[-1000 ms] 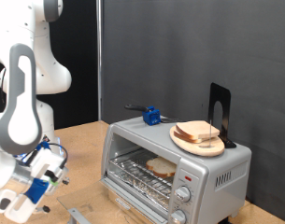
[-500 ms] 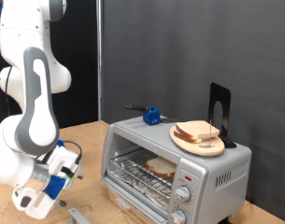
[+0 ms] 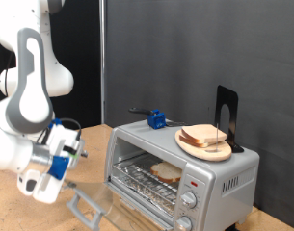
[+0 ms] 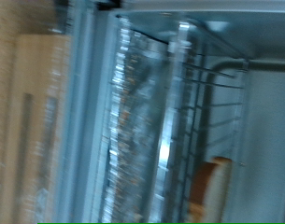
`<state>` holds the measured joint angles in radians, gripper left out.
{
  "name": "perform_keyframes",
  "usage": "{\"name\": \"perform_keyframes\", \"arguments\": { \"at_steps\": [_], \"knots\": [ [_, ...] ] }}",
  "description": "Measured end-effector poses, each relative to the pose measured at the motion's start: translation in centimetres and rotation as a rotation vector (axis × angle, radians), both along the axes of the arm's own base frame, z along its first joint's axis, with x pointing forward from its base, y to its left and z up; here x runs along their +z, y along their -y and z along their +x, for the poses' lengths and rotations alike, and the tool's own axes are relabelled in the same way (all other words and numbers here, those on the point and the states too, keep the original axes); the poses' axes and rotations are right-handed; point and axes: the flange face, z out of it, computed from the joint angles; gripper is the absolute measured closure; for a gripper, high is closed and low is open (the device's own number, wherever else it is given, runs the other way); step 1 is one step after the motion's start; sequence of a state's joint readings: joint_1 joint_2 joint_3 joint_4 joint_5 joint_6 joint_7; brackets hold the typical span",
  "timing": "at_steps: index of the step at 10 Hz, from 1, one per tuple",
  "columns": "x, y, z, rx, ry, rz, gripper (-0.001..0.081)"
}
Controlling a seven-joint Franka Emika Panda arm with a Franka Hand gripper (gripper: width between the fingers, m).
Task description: Make a piece of toast with the oven
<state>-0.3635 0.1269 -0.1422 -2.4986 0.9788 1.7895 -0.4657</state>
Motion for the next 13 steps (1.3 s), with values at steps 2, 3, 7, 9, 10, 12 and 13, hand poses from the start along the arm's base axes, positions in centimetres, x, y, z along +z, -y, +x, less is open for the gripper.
{"name": "perform_keyframes", "arguments": {
  "at_steps": [2, 3, 7, 9, 10, 12, 13],
  "knots": [
    [2.5, 0.0, 0.2, 0.007, 0.042, 0.02, -0.0002],
    [3.5, -0.5, 0.4, 0.012, 0.051, 0.032, -0.0002],
    [7.5, -5.2, 2.4, 0.038, 0.075, 0.066, -0.0002],
    [8.1, -7.5, 2.7, 0.051, 0.066, 0.043, -0.0002],
    [8.1, -8.4, 2.8, 0.049, 0.058, 0.031, -0.0002],
    [7.8, -9.7, 2.9, 0.046, 0.047, 0.023, -0.0002],
    [7.7, -10.3, 3.0, 0.043, 0.045, 0.02, -0.0002]
  ]
}}
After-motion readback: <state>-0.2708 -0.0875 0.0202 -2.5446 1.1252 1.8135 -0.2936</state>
